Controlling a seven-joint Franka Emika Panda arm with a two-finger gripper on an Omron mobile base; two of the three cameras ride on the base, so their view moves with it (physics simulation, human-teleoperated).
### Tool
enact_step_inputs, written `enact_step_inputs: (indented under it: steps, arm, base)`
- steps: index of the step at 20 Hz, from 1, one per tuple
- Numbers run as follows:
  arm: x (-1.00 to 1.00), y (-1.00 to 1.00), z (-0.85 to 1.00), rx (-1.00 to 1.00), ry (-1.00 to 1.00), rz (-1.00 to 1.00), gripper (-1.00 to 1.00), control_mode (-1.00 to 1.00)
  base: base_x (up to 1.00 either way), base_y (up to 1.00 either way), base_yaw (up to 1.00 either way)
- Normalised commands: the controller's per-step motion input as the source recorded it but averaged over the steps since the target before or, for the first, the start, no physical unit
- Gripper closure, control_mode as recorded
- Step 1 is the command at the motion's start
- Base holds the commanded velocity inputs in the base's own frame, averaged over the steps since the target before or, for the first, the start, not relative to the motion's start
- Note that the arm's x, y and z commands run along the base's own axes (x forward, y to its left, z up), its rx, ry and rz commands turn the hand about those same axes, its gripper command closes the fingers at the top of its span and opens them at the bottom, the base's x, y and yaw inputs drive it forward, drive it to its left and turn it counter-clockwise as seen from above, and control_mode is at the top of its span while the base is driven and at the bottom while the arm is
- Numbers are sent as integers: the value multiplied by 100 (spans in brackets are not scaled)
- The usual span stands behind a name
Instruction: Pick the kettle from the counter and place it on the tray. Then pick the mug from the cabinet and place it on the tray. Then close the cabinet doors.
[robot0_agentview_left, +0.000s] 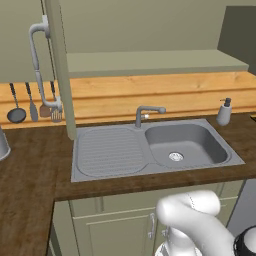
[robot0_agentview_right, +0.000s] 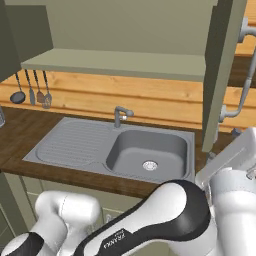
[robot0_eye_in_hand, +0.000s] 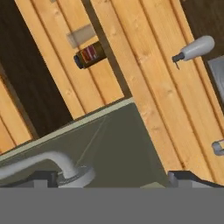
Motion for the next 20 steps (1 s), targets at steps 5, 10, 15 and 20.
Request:
enact_step_inputs:
  steps: [5, 10, 15, 20]
  arm:
    - [44, -33, -5, 13, 0, 14, -100, -100]
    - [12, -30, -9, 5, -2, 5, -100, -100]
    - [4, -44, 0, 10, -2, 0, -100, -100]
    - [76, -4, 1, 11, 3, 1, -100, -100]
  base:
    - [0, 0, 0]
    - [0, 0, 0]
    - [0, 0, 0]
    - [0, 0, 0]
